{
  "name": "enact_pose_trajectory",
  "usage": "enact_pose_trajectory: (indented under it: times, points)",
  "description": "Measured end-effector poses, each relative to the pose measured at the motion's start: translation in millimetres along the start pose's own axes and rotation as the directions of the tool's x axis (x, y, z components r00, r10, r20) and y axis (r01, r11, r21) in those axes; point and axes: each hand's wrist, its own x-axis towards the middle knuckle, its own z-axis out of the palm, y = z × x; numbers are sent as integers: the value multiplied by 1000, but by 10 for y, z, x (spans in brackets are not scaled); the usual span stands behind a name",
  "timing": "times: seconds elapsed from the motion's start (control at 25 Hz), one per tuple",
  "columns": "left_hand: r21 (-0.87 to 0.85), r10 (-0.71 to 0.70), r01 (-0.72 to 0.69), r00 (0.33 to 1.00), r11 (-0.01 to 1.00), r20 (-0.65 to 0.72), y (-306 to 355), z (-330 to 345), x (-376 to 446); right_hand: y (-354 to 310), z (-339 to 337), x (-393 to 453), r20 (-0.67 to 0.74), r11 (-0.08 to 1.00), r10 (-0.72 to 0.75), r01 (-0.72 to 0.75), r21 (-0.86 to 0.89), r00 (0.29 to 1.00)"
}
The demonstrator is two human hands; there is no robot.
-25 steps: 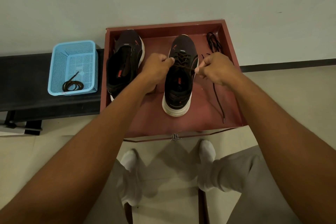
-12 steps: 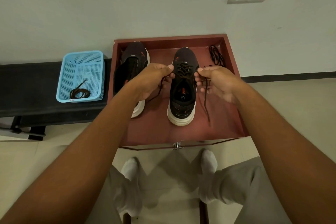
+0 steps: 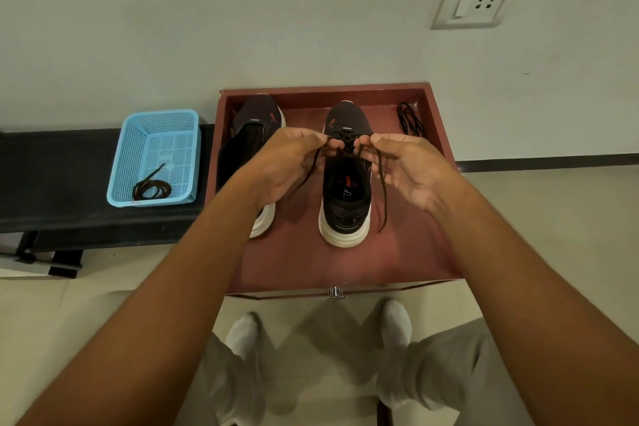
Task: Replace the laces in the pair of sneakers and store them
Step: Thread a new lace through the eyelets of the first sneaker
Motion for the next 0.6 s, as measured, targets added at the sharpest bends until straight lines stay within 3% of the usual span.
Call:
enact_pose_trajectory:
  times: [0.12,0.4,0.6]
  points:
    - [-40,17,-15,999,999,49,-35,33,21,19,45,50,-27,1000,-14,14,21,1000]
    - [-186,61,-114,961,976,-271,-201,293,149,153,167,100,-179,985,-164,171,23,970]
    - [-134,78,-120,955,984,-288,-220,310,219,186,128,151,-145,993,-120,122,1,982]
